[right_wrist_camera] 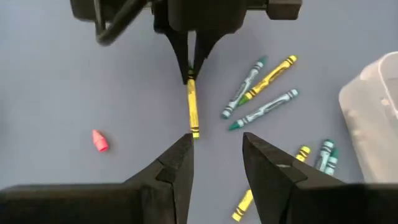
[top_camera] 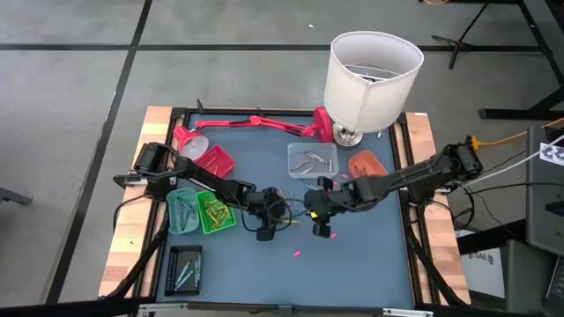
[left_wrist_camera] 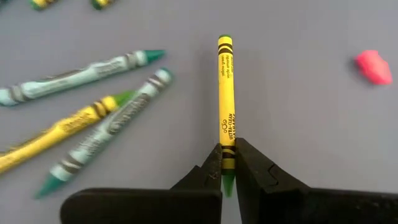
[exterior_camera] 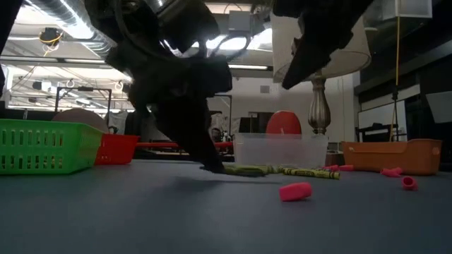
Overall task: Sort crayons
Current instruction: Put the green crayon into the green bin
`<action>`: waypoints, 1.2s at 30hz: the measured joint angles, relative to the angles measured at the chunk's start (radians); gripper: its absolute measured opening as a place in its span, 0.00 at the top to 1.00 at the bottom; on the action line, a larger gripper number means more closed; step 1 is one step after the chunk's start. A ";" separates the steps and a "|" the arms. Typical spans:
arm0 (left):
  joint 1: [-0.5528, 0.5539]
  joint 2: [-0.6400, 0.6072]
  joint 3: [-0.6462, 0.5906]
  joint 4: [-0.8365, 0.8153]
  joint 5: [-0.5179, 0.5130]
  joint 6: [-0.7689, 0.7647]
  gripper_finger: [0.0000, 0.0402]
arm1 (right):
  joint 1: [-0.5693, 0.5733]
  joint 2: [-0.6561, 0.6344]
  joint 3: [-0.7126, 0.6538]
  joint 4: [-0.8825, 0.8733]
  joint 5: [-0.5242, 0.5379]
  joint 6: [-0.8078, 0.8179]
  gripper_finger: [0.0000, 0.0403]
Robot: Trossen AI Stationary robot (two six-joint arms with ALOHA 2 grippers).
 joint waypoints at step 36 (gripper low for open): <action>-0.208 -0.605 -0.017 -1.236 -0.119 -0.312 0.98 | 0.071 0.002 -0.227 0.382 0.211 0.201 0.66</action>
